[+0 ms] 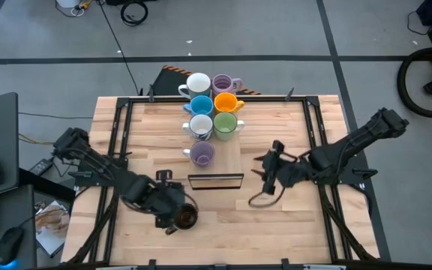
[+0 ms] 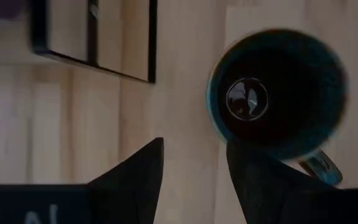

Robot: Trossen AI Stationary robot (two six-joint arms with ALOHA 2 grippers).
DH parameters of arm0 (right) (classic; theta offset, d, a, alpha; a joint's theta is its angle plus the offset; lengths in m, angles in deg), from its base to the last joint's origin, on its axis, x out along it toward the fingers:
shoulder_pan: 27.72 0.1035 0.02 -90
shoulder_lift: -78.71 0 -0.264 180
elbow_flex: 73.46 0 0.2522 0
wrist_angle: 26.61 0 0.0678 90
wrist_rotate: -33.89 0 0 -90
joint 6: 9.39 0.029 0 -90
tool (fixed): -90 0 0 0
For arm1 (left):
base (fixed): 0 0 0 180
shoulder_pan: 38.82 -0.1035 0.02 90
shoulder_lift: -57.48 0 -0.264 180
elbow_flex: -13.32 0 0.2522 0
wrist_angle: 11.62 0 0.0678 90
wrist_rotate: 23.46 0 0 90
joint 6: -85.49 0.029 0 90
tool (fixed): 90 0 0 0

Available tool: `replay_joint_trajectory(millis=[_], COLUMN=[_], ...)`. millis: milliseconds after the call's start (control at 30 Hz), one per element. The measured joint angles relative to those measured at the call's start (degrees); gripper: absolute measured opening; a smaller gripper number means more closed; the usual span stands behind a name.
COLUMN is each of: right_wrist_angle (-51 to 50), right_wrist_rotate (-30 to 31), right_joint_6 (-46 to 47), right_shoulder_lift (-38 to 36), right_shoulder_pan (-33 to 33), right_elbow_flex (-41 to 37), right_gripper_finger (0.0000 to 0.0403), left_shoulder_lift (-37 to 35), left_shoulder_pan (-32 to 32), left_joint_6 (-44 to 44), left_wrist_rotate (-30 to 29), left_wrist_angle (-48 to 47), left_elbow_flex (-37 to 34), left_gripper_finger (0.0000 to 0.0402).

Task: Place coffee mugs
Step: Put the blue brown mug on the shelf

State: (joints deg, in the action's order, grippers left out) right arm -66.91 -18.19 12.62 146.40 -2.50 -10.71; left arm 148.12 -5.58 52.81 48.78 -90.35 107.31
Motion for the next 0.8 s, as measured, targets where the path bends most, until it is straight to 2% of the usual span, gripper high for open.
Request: replay_joint_trajectory(millis=[200, 400, 633, 800], right_wrist_angle=[-0.2, 1.4, 4.2, 4.3], right_wrist_rotate=[0.0, -0.4, -6.9, -11.9], right_joint_6=[-2.9, -10.3, -17.1, -22.7], right_shoulder_lift=[8.9, 18.0, 30.0, 38.0], right_shoulder_pan=[6.2, 9.3, 9.2, 8.3], right_elbow_flex=[9.2, 18.3, 29.9, 37.7], right_gripper_finger=[0.0197, 0.0197, 0.0197, 0.0197], left_shoulder_lift=[-4.9, -9.1, -13.3, -14.9], left_shoulder_pan=[1.4, 1.7, 1.7, 1.8], left_joint_6=[-0.4, -2.2, -7.1, -11.1], left_wrist_rotate=[-2.9, -3.2, -3.1, -0.7], left_wrist_angle=[-0.1, 0.0, 2.6, 3.7], left_elbow_flex=[0.0, 0.0, 0.0, 0.0], left_gripper_finger=[0.0173, 0.0172, 0.0172, 0.0172])
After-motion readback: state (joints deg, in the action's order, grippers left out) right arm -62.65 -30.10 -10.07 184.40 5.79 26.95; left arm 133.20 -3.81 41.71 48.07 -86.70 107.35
